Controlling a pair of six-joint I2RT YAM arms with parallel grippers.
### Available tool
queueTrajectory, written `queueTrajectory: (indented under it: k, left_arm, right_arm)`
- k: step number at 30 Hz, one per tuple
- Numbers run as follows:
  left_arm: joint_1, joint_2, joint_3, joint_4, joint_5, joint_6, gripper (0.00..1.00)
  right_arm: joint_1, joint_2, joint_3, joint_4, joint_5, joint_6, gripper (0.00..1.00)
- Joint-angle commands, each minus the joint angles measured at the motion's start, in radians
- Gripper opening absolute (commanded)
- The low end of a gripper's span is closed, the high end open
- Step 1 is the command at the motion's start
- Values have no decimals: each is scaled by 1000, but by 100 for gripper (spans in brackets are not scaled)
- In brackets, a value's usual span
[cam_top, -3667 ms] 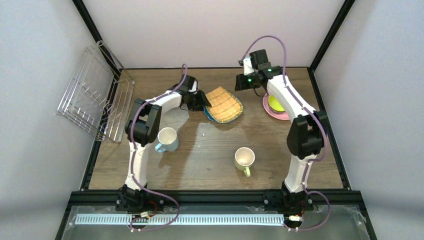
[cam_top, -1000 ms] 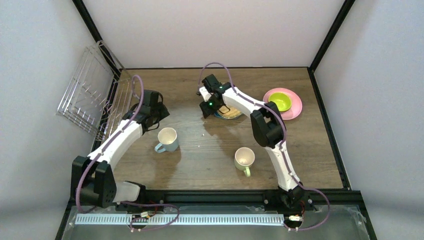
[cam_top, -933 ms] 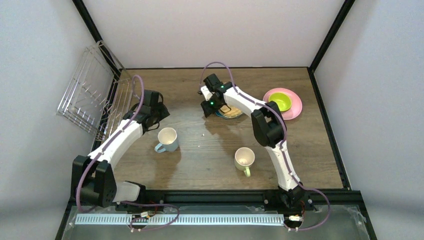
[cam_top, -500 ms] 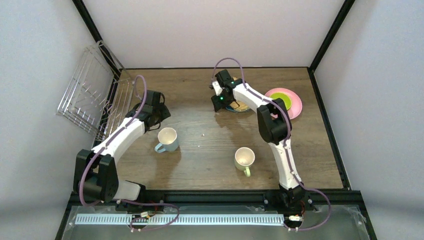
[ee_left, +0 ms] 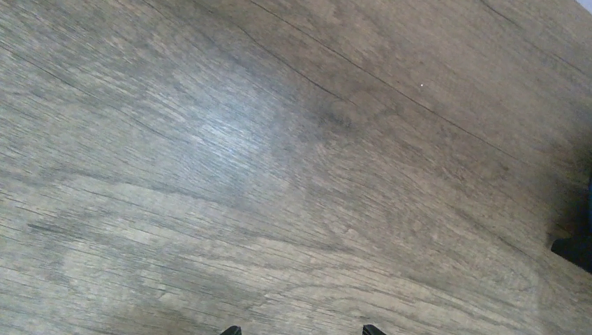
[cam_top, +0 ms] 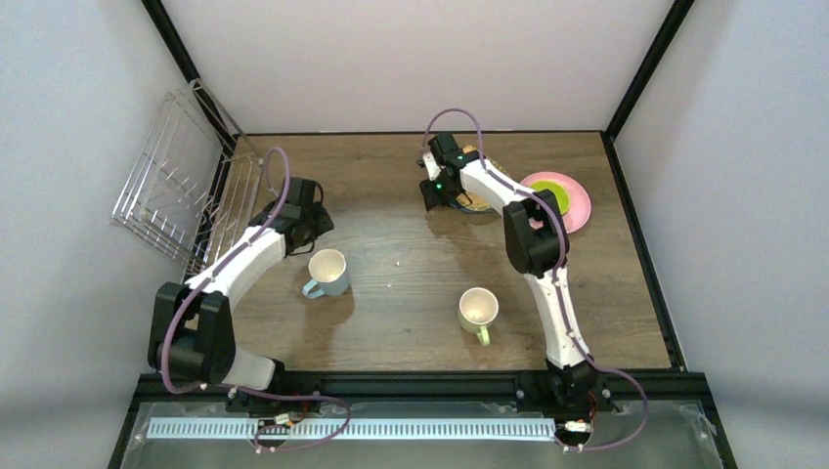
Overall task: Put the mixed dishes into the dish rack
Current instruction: Move the plate to the center of the board.
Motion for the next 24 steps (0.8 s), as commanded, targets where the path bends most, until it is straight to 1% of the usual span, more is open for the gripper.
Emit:
queueTrajectory:
  k: [1,8,14,19,24]
  left_arm:
    - [8,28,-10,18,4,7,100]
    - [8,83,-8,39,32,11,100]
    - [9,112,-5,42,59,21,100]
    - [8,92,8,10,43,29,100]
    - [8,35,39,-34,1,33,100]
  right_arm:
    - [-23,51,47,9,39,10,99]
    - [-23,41,67,8,-23,10,99]
    - [-19,2,41,13,-67,10,99]
    - [-7,-38,33,8,-85,10,99]
    - [32,-99,25,-4,-96,10,99]
